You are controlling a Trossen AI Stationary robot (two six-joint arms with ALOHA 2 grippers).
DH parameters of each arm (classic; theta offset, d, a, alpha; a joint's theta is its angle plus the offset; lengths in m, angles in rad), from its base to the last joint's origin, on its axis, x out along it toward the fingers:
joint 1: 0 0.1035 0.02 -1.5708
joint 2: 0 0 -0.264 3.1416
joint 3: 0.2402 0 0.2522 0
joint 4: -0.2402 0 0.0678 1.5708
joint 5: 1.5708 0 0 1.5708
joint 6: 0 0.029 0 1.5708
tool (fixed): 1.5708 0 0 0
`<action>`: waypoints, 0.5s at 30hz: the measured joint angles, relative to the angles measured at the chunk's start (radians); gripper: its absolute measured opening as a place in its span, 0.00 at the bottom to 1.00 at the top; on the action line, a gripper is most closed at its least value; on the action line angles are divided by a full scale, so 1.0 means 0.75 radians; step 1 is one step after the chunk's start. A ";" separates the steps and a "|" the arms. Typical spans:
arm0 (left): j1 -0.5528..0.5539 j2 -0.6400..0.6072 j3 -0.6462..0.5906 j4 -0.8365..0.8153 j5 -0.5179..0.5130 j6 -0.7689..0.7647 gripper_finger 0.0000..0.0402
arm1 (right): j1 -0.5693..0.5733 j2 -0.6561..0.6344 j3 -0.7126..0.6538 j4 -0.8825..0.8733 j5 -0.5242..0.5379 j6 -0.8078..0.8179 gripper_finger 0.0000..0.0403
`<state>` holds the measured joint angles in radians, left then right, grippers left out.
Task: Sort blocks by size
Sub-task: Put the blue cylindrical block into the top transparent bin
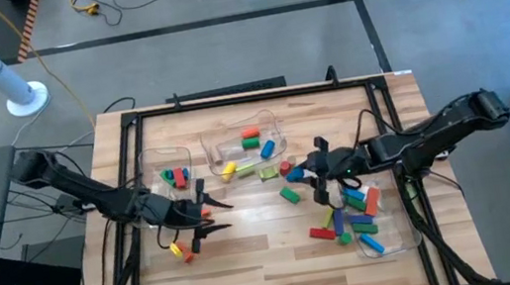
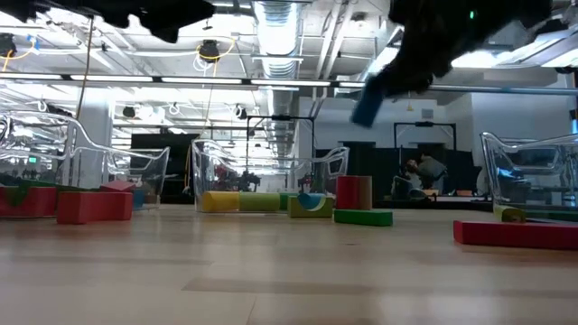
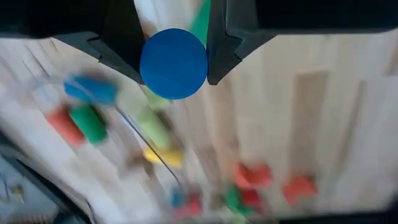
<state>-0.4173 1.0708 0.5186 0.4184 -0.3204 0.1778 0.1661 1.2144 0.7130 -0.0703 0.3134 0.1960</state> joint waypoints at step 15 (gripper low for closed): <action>0.364 0.278 0.052 0.341 0.613 -0.328 0.50 | 0.282 0.300 0.422 -0.002 0.051 -0.356 0.40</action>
<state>-0.1445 1.2793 0.5578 0.6739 0.1394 -0.0683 0.3777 1.4396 1.0298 -0.0719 0.3517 -0.0706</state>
